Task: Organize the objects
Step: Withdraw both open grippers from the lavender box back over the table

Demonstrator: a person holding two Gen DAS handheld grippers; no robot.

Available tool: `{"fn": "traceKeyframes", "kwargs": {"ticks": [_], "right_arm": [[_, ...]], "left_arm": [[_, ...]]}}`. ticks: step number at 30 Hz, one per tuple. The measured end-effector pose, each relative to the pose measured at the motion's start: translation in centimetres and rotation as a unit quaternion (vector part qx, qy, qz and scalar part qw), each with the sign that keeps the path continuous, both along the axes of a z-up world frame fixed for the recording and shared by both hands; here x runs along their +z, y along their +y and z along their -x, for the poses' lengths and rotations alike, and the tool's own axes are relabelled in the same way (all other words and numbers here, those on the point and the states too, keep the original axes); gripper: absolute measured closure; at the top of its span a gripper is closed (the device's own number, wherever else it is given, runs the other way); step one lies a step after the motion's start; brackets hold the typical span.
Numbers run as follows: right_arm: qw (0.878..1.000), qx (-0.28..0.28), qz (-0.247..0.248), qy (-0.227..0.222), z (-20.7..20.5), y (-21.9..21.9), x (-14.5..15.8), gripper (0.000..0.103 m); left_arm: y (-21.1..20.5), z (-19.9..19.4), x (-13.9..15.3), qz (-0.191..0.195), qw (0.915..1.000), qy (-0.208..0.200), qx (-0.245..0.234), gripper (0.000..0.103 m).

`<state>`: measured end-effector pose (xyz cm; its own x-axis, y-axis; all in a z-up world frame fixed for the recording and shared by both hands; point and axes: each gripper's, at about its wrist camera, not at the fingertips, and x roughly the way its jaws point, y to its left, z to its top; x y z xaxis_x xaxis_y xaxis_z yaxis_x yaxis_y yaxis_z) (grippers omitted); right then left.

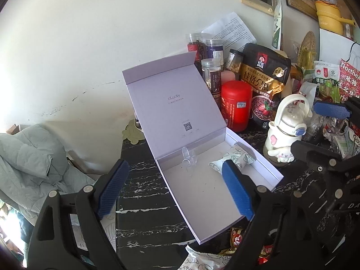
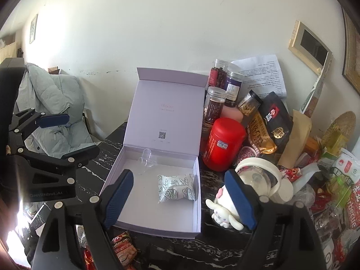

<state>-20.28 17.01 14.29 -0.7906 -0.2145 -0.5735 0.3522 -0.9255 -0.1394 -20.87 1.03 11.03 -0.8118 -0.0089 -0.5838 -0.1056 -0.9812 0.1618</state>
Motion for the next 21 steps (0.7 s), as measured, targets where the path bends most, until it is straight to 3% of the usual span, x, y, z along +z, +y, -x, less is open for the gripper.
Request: {"fn": "traceKeyframes", "kwargs": {"ticks": [10,17,21], "right_arm": [[1.000,-0.012,0.010,0.012,-3.2,0.4,1.5,0.011],[0.999,-0.021,0.016,0.018,-5.2,0.8,1.7,0.007],[0.999,-0.026,0.023,0.017,-6.2,1.2,1.5,0.005]], "left_arm": [[-0.5,-3.7,1.7,0.001,0.9995,0.029,0.009,0.001],[0.0,-6.3,2.0,0.030,0.9979,0.053,0.023,0.000],[0.1,-7.6,1.9,0.017,0.9986,0.046,0.020,0.000]]}}
